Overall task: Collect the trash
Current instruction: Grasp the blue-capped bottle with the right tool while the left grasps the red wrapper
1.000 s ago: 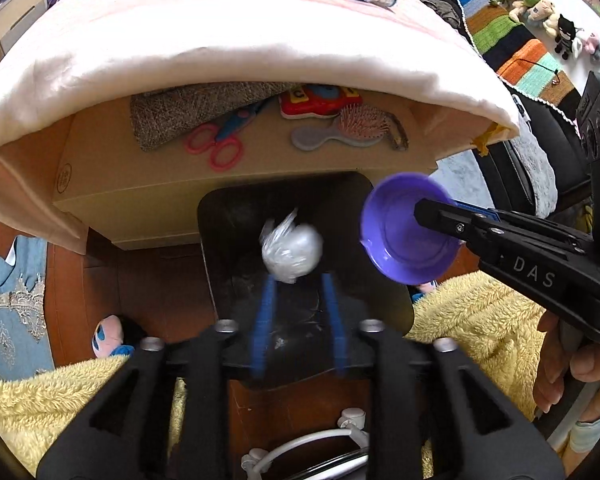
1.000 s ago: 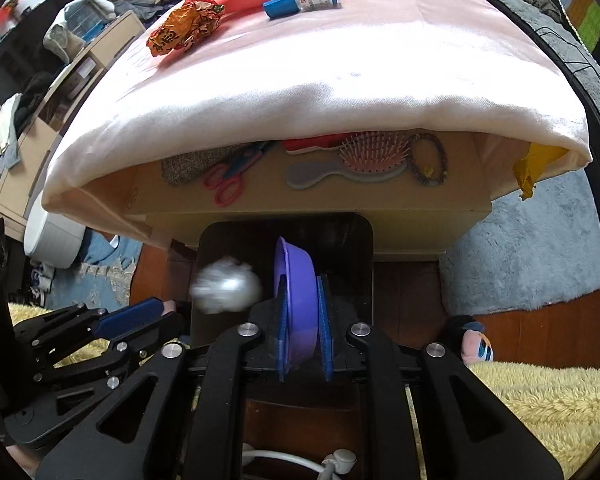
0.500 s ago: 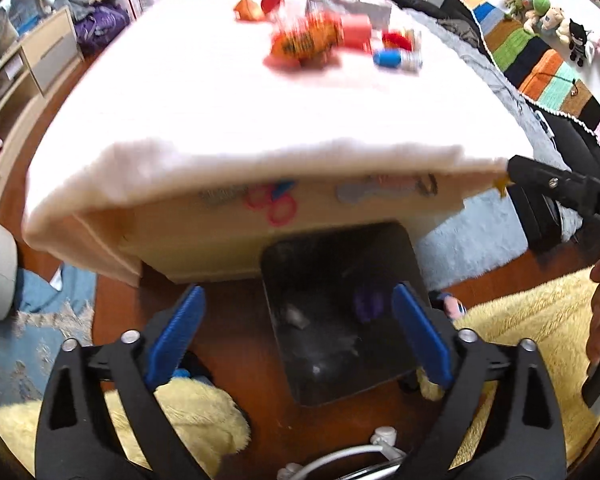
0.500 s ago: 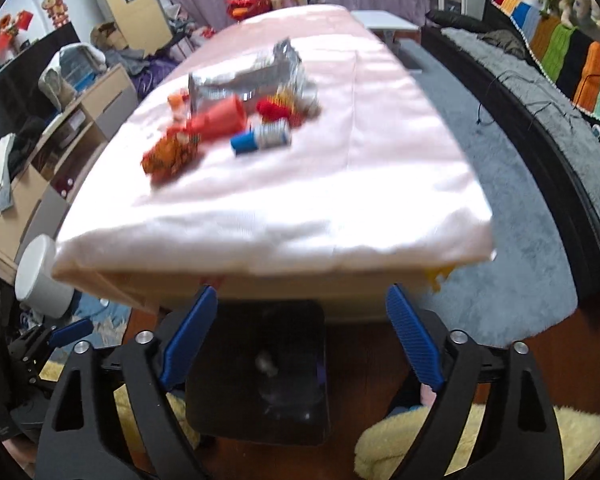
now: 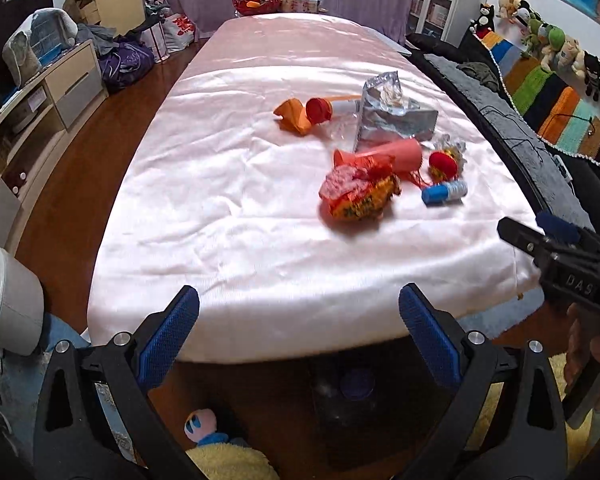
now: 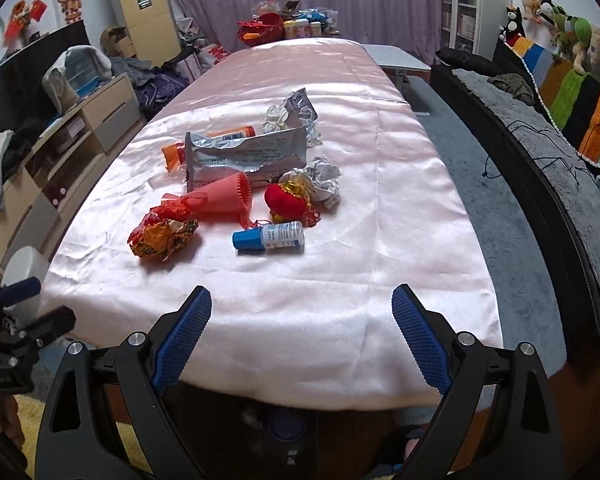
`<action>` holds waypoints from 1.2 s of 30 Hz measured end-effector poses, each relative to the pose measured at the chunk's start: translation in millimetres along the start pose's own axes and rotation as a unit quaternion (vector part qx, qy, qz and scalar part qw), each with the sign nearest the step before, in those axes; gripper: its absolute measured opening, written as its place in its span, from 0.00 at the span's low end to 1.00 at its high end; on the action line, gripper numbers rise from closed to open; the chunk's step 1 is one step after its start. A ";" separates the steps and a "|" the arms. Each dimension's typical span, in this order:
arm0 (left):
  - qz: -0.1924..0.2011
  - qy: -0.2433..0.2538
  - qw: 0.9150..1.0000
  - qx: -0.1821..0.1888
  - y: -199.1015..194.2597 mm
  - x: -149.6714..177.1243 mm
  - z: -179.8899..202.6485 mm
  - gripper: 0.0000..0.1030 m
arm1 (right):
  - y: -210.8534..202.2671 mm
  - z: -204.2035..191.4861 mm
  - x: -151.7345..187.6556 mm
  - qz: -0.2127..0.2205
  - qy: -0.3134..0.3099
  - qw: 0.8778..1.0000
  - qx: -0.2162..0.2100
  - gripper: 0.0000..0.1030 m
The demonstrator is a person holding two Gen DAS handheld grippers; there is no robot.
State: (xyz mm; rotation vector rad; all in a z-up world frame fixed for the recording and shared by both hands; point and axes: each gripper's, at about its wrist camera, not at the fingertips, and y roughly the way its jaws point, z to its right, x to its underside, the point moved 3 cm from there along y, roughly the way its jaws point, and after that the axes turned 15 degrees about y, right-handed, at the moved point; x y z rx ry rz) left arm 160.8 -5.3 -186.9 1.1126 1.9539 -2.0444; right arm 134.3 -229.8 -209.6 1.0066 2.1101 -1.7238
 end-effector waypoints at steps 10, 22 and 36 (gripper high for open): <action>-0.005 0.004 1.000 0.022 36.2 -28.8 -8.2 0.91 | 47.3 -20.2 -4.2 -0.005 -0.021 1.000 -0.001 0.75; -0.009 0.010 0.999 0.051 67.3 -51.9 3.7 0.85 | 63.5 -13.7 -14.7 0.009 -0.023 0.999 0.029 0.57; -0.010 0.041 0.996 0.074 87.7 -53.2 32.0 0.36 | 29.8 9.0 -8.4 -0.003 0.007 1.000 0.009 0.57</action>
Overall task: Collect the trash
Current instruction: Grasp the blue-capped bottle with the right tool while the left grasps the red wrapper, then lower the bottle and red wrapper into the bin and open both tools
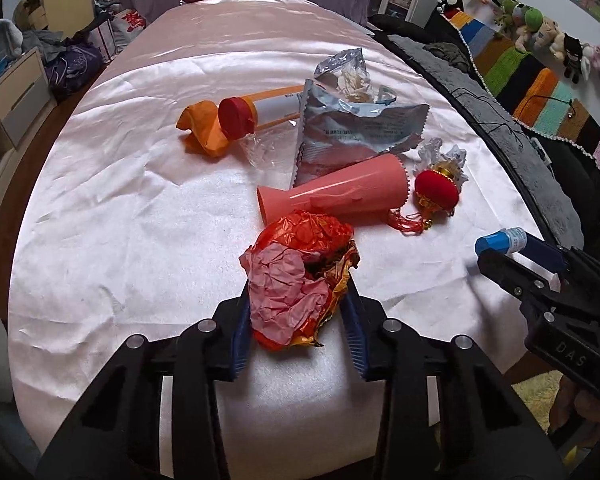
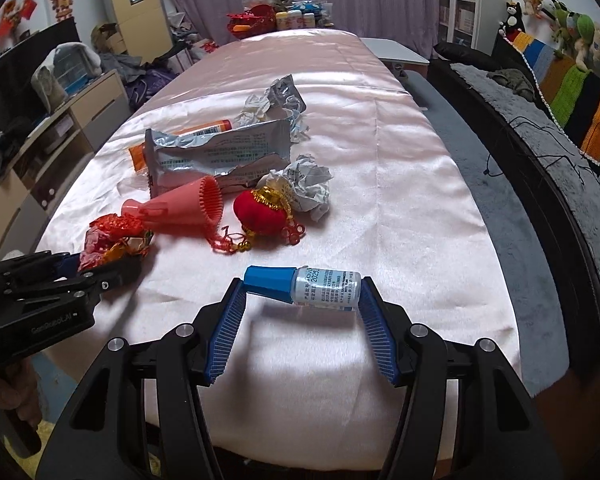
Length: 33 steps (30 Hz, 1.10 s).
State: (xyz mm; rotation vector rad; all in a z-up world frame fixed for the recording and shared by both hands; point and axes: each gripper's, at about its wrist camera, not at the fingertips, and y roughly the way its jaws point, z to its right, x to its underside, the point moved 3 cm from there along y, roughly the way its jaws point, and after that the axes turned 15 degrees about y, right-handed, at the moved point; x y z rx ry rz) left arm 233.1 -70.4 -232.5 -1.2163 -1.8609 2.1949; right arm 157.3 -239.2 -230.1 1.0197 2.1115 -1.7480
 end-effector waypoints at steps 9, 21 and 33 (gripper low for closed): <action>0.007 -0.022 1.000 -0.007 -47.1 41.3 10.0 0.35 | -34.0 -1.6 30.2 -0.012 0.001 1.000 -0.019 0.57; -0.001 -0.032 0.999 0.003 -90.5 115.1 40.0 0.36 | -64.3 0.4 83.4 -0.042 -0.005 0.999 -0.034 0.57; -0.086 -0.035 0.995 0.040 -45.0 181.4 82.3 0.36 | -40.4 15.6 136.2 -0.116 0.003 0.993 -0.022 0.57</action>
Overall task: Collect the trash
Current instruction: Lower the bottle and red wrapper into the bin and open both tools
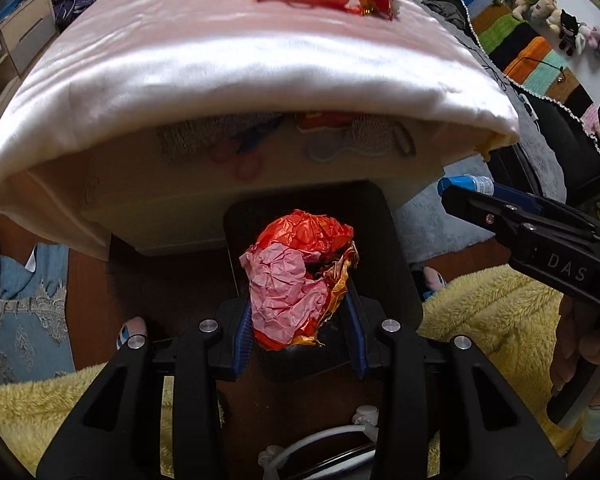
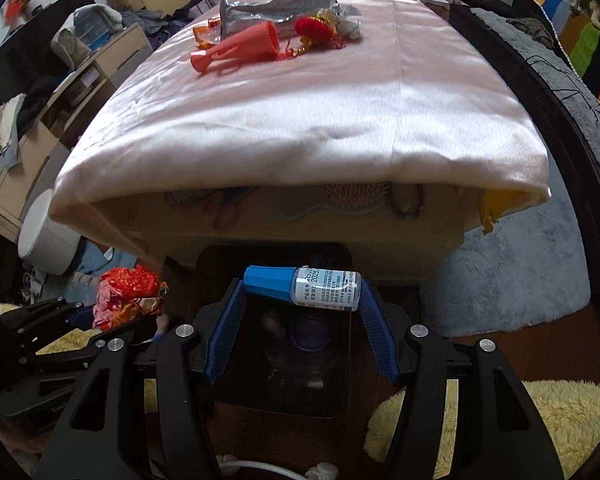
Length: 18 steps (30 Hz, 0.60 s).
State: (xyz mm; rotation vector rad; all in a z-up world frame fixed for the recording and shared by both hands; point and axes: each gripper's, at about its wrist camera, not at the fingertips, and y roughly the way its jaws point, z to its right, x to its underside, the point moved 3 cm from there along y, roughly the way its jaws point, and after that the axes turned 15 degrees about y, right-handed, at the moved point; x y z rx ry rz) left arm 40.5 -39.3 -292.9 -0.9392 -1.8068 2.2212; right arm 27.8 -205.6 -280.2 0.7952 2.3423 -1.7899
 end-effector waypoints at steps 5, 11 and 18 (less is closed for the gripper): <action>-0.014 0.001 1.000 0.006 11.4 5.2 3.6 0.36 | 11.7 -1.9 10.4 -0.023 0.000 1.000 -0.003 0.57; -0.016 0.004 1.000 0.004 12.4 4.5 3.6 0.44 | 12.4 -8.5 7.5 -0.027 0.003 0.999 -0.020 0.59; -0.013 -0.003 1.000 0.000 8.8 2.2 -0.4 0.64 | 7.5 -8.5 -0.7 -0.015 0.011 0.999 -0.026 0.65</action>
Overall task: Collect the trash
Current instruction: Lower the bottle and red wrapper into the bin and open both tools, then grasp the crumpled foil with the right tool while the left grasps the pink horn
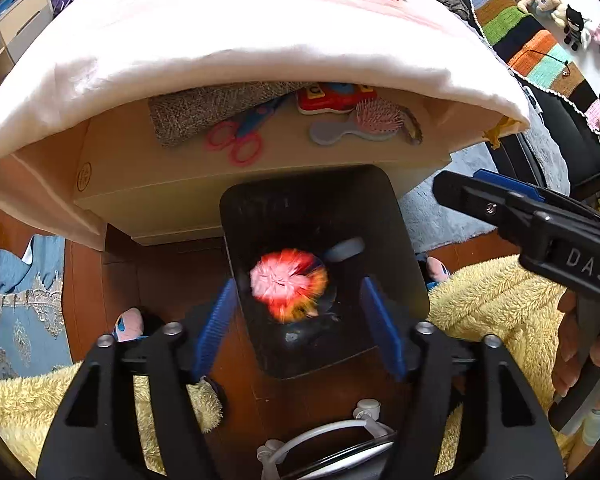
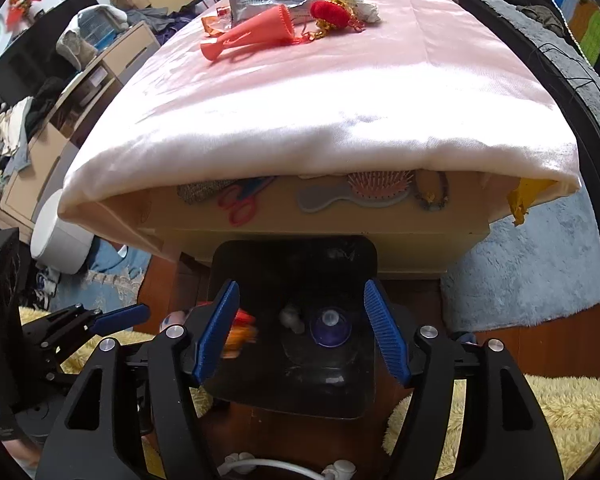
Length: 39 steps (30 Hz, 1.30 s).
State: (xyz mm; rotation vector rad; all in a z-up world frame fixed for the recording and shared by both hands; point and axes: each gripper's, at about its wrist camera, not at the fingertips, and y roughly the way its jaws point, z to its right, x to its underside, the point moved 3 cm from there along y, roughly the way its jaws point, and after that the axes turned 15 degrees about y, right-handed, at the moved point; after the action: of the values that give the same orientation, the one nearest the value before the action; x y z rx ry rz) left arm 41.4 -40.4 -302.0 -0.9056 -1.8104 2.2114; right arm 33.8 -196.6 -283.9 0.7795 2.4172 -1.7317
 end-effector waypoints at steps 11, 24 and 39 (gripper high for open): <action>0.051 -0.011 0.998 -0.040 -42.2 -28.9 -26.9 0.81 | -40.9 10.3 -46.3 0.071 0.024 0.997 0.003 0.68; 0.087 -0.010 0.995 -0.056 -59.9 -105.7 -57.8 0.83 | -37.8 8.7 -132.3 0.114 0.028 0.993 0.021 0.68; 0.096 0.001 0.995 -0.035 -28.6 -190.4 -71.7 0.83 | 4.9 -11.7 -207.4 0.108 0.037 0.993 0.009 0.54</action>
State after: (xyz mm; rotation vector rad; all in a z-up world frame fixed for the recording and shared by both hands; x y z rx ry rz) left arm 225.9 -61.7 -214.1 -1.1410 -1.8839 2.2674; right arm 218.9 -259.6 -213.8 1.0813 2.2641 -1.6712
